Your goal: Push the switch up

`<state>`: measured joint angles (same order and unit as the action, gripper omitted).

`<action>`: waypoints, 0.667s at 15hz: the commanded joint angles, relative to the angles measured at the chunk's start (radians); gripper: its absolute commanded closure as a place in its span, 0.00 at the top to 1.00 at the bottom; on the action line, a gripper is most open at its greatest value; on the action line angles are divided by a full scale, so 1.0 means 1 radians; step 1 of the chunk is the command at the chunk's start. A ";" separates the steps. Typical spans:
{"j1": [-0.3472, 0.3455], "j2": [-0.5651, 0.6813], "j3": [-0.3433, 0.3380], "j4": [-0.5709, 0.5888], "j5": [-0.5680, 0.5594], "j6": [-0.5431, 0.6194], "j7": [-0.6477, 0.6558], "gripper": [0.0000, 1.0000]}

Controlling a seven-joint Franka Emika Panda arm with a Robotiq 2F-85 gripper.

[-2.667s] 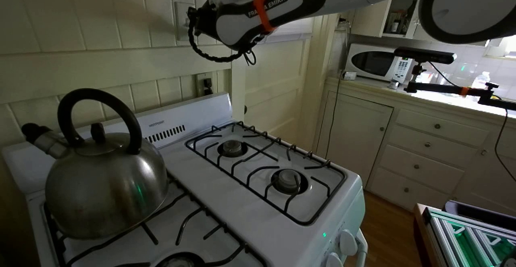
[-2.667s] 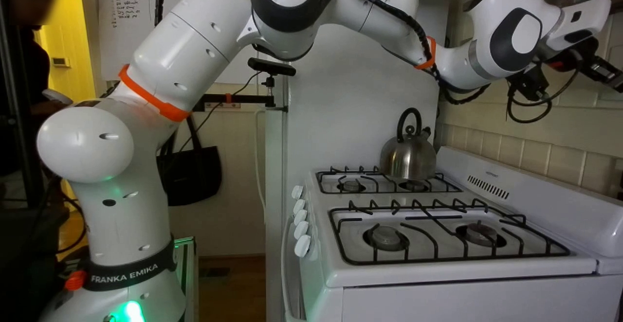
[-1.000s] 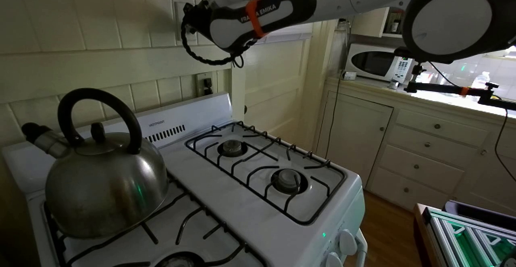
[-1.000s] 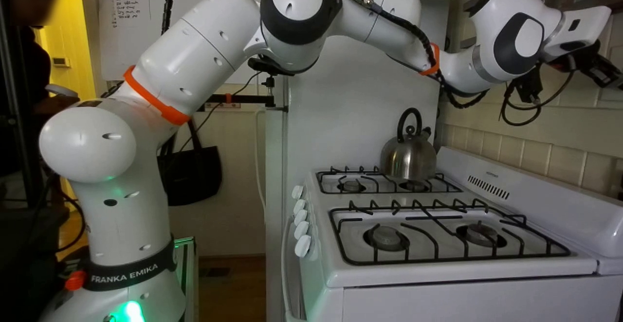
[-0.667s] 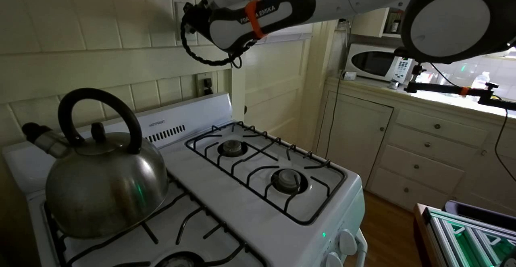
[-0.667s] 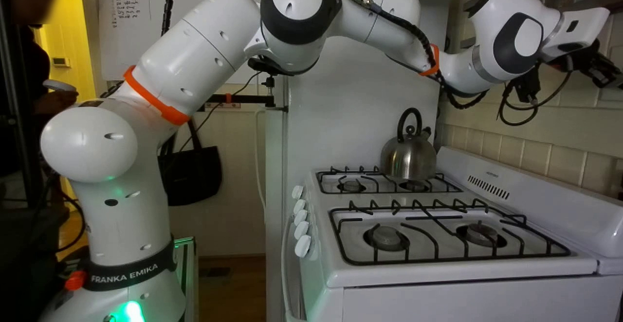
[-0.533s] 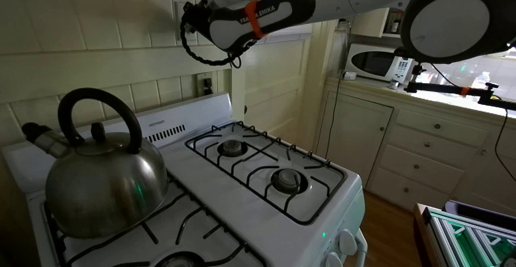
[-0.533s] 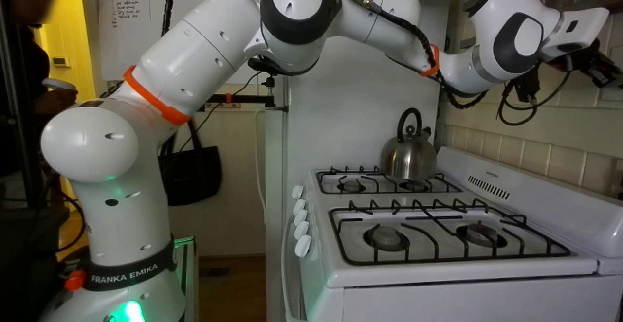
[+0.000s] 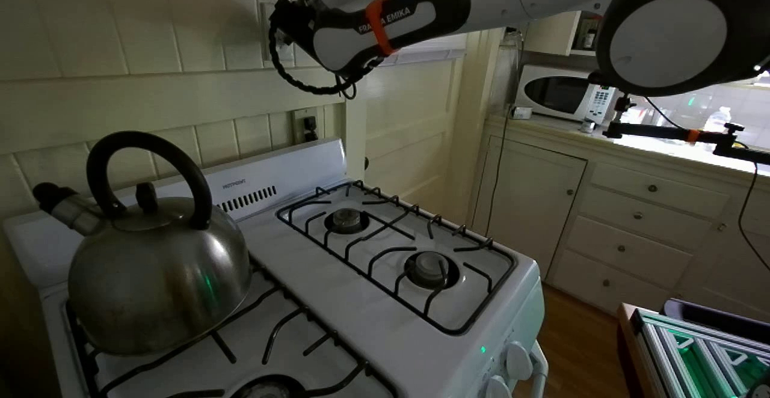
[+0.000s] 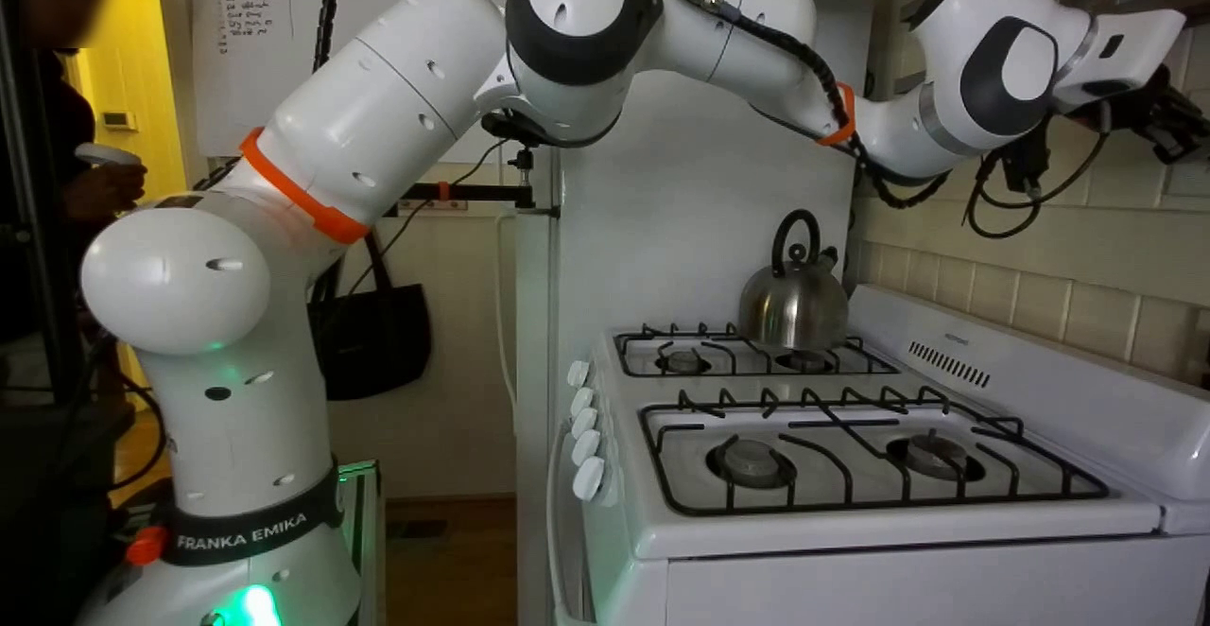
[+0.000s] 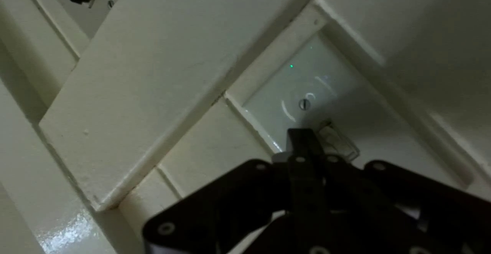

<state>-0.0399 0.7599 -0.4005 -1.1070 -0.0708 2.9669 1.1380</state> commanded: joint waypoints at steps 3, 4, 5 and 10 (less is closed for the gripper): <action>-0.032 0.054 0.004 0.099 0.000 0.048 -0.008 0.00; -0.041 0.049 0.020 0.090 -0.005 0.057 -0.041 0.00; -0.049 0.043 0.035 0.083 -0.010 0.067 -0.074 0.00; -0.088 0.022 0.104 0.043 -0.011 0.134 -0.231 0.00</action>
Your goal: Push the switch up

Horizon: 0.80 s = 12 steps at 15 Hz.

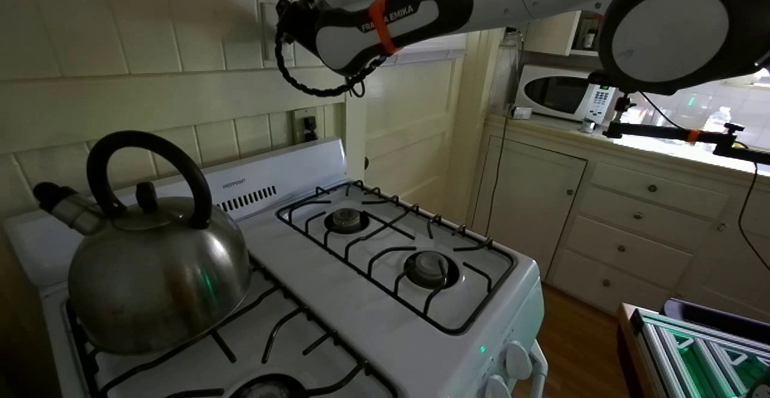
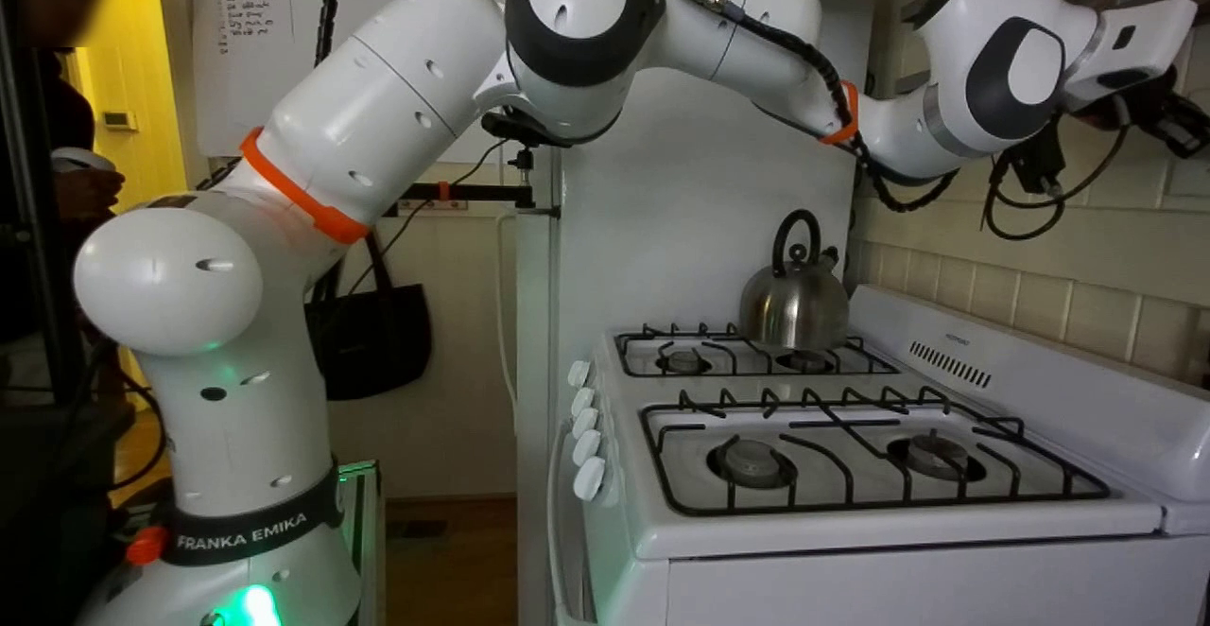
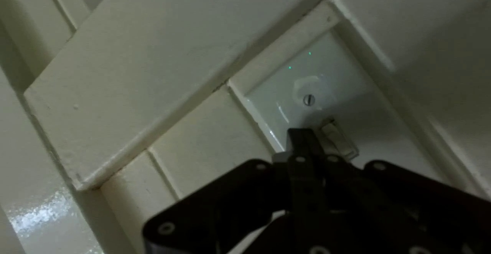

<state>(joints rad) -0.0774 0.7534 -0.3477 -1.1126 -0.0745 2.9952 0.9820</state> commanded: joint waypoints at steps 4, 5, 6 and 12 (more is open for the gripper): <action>-0.087 0.021 0.110 0.008 -0.006 0.197 -0.157 0.00; -0.097 0.020 0.126 -0.002 -0.008 0.227 -0.172 0.00; -0.110 0.019 0.145 -0.012 -0.010 0.254 -0.188 0.00; -0.193 0.008 0.310 -0.044 0.109 0.330 -0.453 0.00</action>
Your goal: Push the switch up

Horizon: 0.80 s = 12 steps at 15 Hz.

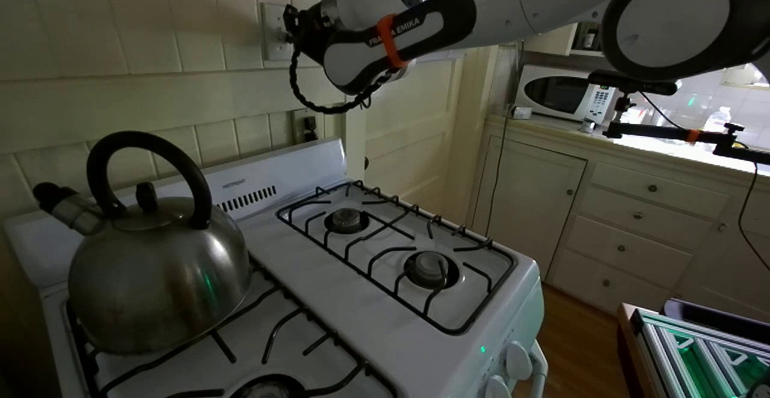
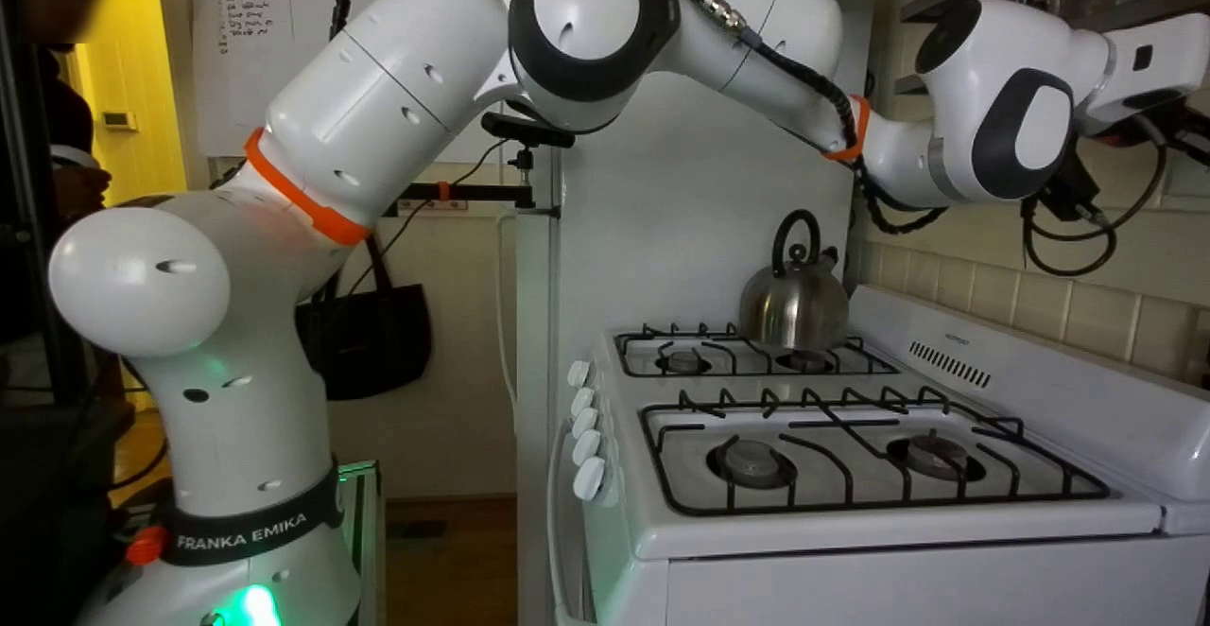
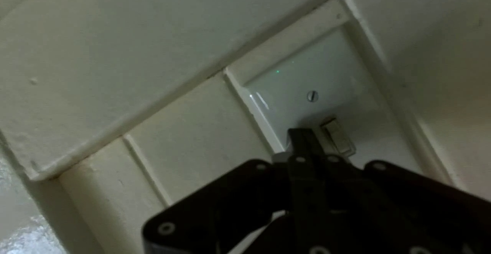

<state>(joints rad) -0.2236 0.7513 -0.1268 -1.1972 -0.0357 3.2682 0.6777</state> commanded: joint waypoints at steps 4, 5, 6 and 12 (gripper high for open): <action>-0.176 -0.005 0.280 0.029 -0.060 0.025 -0.176 0.00; -0.209 -0.007 0.331 0.024 -0.080 0.015 -0.200 0.00; -0.233 -0.002 0.365 0.025 -0.095 0.014 -0.219 0.00; -0.357 0.015 0.572 0.028 -0.193 0.029 -0.334 0.00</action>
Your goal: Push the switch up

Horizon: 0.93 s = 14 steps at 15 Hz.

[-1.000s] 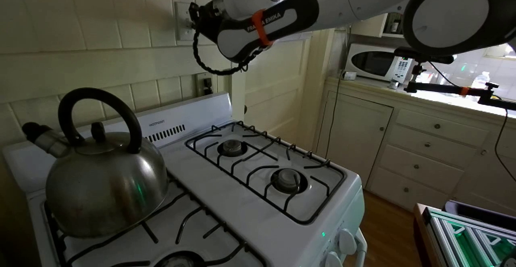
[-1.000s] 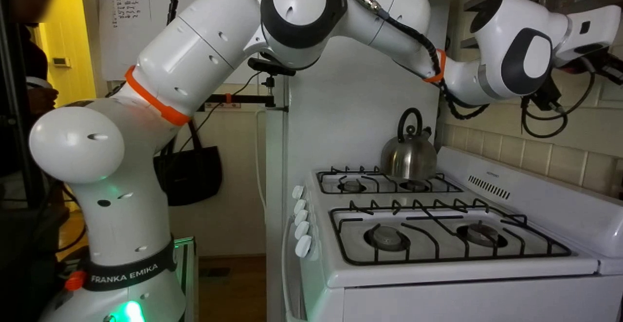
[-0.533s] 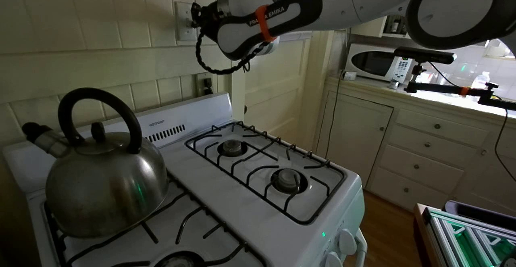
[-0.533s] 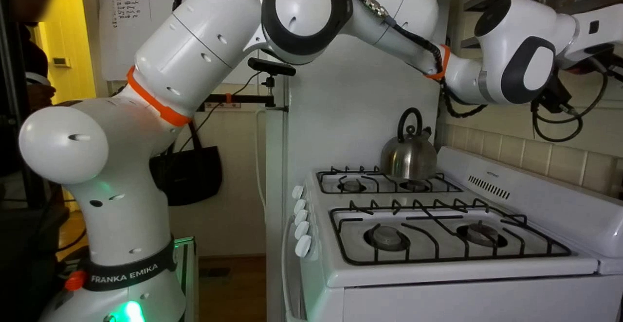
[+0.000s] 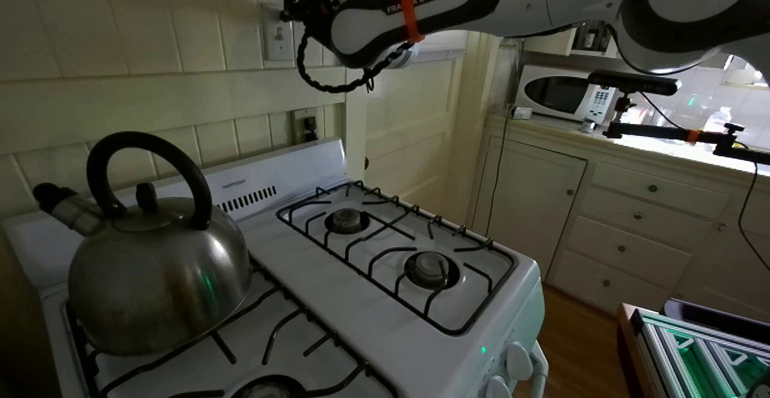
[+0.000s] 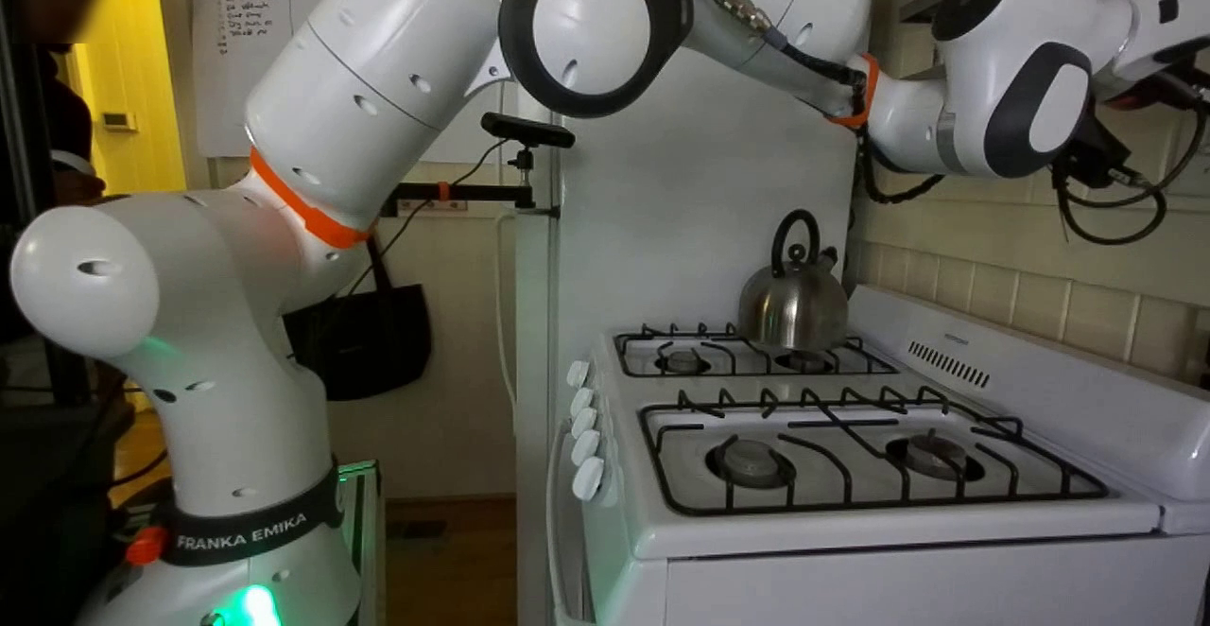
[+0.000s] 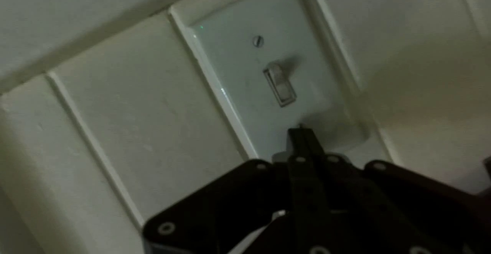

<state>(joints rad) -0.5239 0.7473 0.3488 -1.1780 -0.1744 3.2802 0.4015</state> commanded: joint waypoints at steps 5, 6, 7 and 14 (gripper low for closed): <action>-0.124 0.036 0.193 -0.006 -0.139 0.015 -0.173 0.00; -0.134 0.039 0.205 -0.009 -0.153 0.015 -0.193 0.00; -0.141 0.042 0.212 -0.010 -0.165 0.011 -0.212 0.00; -0.200 0.058 0.289 -0.034 -0.228 -0.025 -0.323 0.00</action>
<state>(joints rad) -0.6857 0.7984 0.5859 -1.1911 -0.3626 3.2781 0.1216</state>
